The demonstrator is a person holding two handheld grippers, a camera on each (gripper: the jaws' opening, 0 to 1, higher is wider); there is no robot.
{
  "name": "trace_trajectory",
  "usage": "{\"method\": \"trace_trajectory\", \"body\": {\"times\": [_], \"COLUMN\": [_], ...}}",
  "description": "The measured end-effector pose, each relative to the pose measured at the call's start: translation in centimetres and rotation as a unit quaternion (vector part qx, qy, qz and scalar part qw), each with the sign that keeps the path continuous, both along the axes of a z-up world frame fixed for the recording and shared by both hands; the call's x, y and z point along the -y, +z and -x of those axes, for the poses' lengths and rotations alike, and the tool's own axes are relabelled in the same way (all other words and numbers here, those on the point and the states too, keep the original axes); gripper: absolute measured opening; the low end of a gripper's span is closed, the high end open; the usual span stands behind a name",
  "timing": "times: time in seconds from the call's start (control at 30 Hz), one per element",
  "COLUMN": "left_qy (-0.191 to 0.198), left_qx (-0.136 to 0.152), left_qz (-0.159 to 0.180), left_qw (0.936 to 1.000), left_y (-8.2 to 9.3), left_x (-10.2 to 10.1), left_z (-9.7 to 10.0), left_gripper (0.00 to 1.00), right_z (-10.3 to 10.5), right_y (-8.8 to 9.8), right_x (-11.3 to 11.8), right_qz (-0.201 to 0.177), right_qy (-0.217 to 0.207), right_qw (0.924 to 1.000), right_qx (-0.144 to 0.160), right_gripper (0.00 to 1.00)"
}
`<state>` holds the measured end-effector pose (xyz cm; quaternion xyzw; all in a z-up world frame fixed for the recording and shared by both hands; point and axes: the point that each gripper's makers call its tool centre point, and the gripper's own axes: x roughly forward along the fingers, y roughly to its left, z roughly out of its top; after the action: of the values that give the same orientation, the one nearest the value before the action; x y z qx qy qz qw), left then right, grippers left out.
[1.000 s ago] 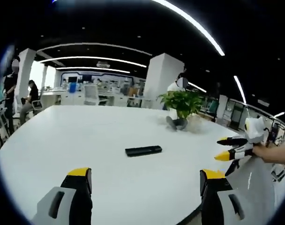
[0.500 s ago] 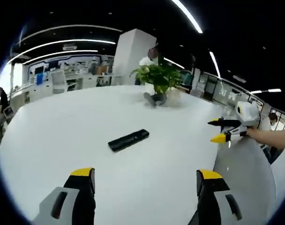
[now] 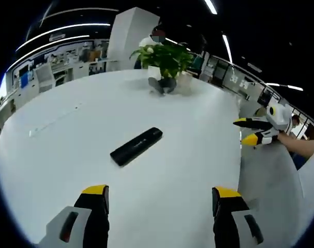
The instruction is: Press the specified remote control buttons in sequence, fully releasing each button before pressing the next.
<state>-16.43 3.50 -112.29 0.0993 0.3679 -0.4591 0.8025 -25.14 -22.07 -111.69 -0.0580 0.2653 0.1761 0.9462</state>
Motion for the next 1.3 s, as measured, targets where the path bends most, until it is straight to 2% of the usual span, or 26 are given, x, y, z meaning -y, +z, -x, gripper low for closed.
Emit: {"method": "trace_trajectory", "body": {"times": [0.07, 0.13, 0.2, 0.3, 0.4, 0.47, 0.53, 0.63, 0.7, 0.77, 0.83, 0.87, 1.07, 1.2, 1.3], "left_qy": [-0.017, -0.021, -0.028, -0.01, 0.006, 0.013, 0.025, 0.041, 0.037, 0.008, -0.019, -0.028, -0.061, -0.072, -0.092], "left_qx": [0.007, -0.002, -0.023, -0.055, -0.047, -0.038, -0.04, -0.079, -0.07, -0.055, -0.046, -0.043, -0.038, -0.032, -0.022], "left_qz": [-0.021, -0.018, -0.002, 0.036, 0.028, 0.009, 0.006, 0.053, 0.031, -0.017, -0.065, -0.076, -0.122, -0.138, -0.161], "left_qw": [0.9996, 0.9996, 0.9994, 0.9978, 0.9985, 0.9991, 0.9989, 0.9947, 0.9963, 0.9983, 0.9967, 0.9958, 0.99, 0.9873, 0.9824], "left_y": [-0.3, -0.6, -0.7, -0.8, -1.1, -1.4, -1.3, -0.6, -1.1, -1.9, -3.0, -3.4, -5.0, -5.2, -5.3], "left_x": [0.2, 0.8, 1.3, 1.9, 1.5, 1.1, 1.1, 2.6, 2.6, 2.3, 1.8, 1.9, 2.5, 2.9, 3.0], "left_z": [-0.8, -1.4, -1.4, -1.9, -3.6, -4.8, -5.7, -6.1, -6.9, -6.9, -6.9, -6.9, -6.6, -6.9, -7.5], "left_gripper": [0.83, 0.82, 0.79, 0.77, 0.77, 0.76, 0.75, 0.76, 0.76, 0.77, 0.77, 0.77, 0.77, 0.77, 0.77], "right_z": [0.0, -0.1, -0.1, -0.1, -0.1, 0.0, 0.0, 0.1, 0.1, 0.1, 0.1, 0.1, 0.2, 0.2, 0.3], "right_y": [-0.1, 0.0, 0.0, 0.0, 0.0, -0.2, -0.5, -0.4, -0.4, -0.4, -0.4, -0.5, -0.7, -0.8, -0.8], "right_x": [0.1, 0.1, 0.0, 0.0, 0.0, 0.0, -0.1, -0.1, 0.0, 0.0, 0.1, 0.1, 0.2, 0.0, -0.1], "right_qz": [-0.002, -0.009, -0.01, -0.006, -0.007, -0.009, -0.008, -0.003, -0.004, -0.009, -0.008, -0.006, -0.008, -0.007, -0.005], "right_qy": [-0.003, -0.005, -0.005, -0.003, -0.002, -0.002, 0.0, 0.001, -0.001, -0.003, -0.004, -0.004, -0.004, 0.003, 0.007], "right_qw": [1.0, 0.9999, 0.9999, 1.0, 1.0, 0.9999, 0.9998, 0.9999, 0.9999, 0.9998, 0.9998, 0.9998, 0.9997, 0.9996, 0.9996], "right_qx": [-0.004, -0.001, -0.002, -0.001, -0.002, -0.007, -0.016, -0.014, -0.014, -0.016, -0.016, -0.016, -0.024, -0.025, -0.027], "right_gripper": [0.54, 0.53, 0.52, 0.51, 0.5, 0.49, 0.48, 0.48, 0.49, 0.48, 0.48, 0.48, 0.46, 0.42, 0.4]}}
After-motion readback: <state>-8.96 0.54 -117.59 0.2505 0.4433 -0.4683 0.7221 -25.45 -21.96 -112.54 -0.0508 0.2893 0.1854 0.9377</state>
